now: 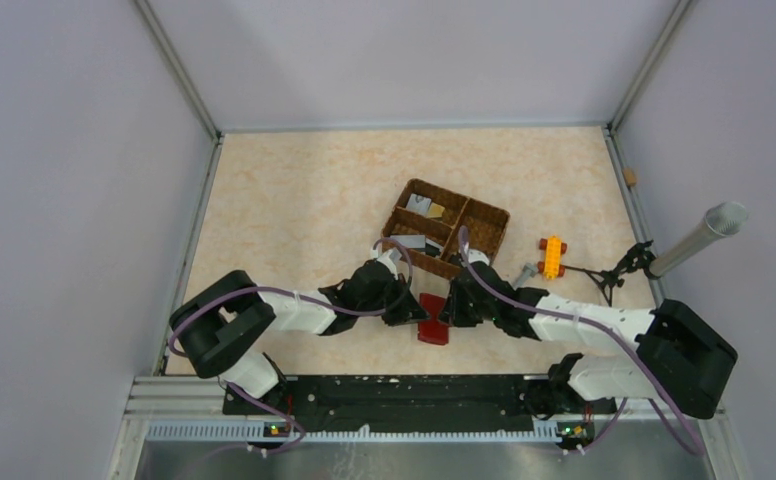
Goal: Put the credit cards into the card holder
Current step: Close the card holder at the center of the board.
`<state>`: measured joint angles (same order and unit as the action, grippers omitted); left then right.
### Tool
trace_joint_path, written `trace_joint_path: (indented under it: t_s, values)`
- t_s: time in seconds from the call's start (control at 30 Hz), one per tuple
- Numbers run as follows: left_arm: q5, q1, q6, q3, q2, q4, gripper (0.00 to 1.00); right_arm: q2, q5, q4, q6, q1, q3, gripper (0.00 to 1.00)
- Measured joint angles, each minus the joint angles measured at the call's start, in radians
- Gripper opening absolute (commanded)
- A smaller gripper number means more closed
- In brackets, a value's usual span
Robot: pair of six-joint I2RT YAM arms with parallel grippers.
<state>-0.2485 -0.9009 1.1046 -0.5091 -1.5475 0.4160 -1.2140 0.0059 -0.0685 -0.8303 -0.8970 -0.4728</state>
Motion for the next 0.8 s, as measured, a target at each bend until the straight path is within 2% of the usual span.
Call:
trace_joint_path:
  t_s: [0.7, 0.8]
  values:
    - [0.007, 0.002, 0.0, -0.002, -0.002, -0.015, 0.0, -0.156, 0.1, -0.214, 0.039, -0.064, -0.194, 0.0]
    - [0.007, 0.003, 0.0, -0.002, -0.002, -0.014, 0.0, -0.161, 0.102, -0.235, 0.046, -0.065, -0.211, 0.14]
